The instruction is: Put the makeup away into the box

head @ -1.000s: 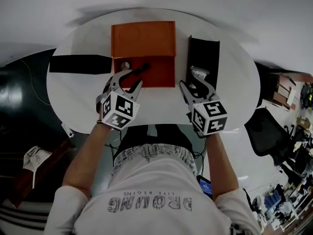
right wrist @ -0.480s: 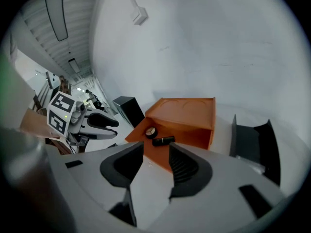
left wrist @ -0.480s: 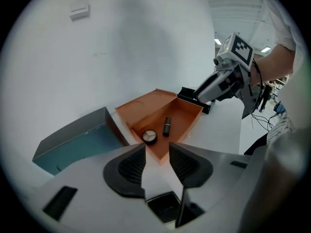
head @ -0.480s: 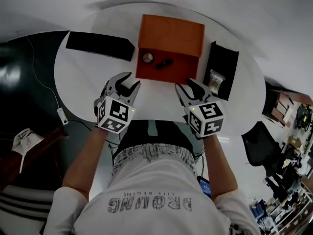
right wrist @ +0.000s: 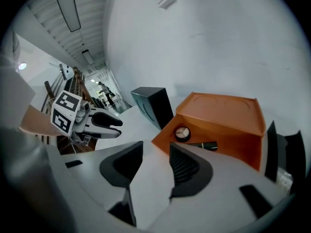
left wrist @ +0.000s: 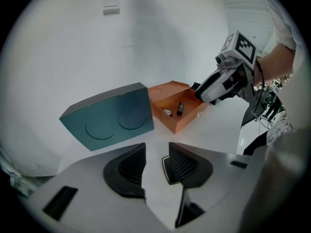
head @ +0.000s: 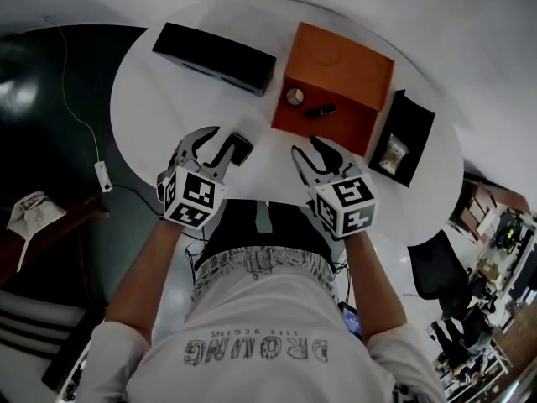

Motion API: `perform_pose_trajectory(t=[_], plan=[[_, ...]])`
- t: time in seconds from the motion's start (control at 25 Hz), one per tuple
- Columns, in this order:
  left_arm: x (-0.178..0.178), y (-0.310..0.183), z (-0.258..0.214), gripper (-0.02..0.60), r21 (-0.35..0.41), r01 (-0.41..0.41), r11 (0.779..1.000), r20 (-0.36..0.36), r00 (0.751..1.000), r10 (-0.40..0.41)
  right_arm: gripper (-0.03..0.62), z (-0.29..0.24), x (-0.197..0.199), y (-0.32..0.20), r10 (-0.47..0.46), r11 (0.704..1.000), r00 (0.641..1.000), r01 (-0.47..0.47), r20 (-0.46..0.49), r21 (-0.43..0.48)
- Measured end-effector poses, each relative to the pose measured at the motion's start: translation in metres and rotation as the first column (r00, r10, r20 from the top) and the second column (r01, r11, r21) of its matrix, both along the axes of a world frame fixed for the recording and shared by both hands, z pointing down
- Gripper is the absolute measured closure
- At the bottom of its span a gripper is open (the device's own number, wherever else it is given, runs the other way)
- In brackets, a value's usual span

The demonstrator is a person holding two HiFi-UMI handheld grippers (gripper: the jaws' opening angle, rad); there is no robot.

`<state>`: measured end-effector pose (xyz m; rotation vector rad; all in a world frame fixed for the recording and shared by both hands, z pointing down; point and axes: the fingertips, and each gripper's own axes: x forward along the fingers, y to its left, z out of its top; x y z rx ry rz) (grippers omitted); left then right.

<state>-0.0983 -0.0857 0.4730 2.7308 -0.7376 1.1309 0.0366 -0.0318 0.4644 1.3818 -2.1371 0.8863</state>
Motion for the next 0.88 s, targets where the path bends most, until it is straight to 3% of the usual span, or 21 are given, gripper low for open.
perform_pose_trajectory(t=[0.44,0.88], plan=[[-0.066,-0.005,0.016,0.417,-0.035,0.106,0.994,-0.003,0.994,-0.106,0.402,0.024,-0.070,-0.015,-0.145,0.988,0.989,0.144,-0.015,-0.052],[-0.104,-0.004,0.033,0.420,-0.074,0.175,0.982,-0.006,0.984,-0.176,0.373,0.051,-0.112,-0.023,-0.244,0.961,0.969,0.238,-0.026,-0.139]])
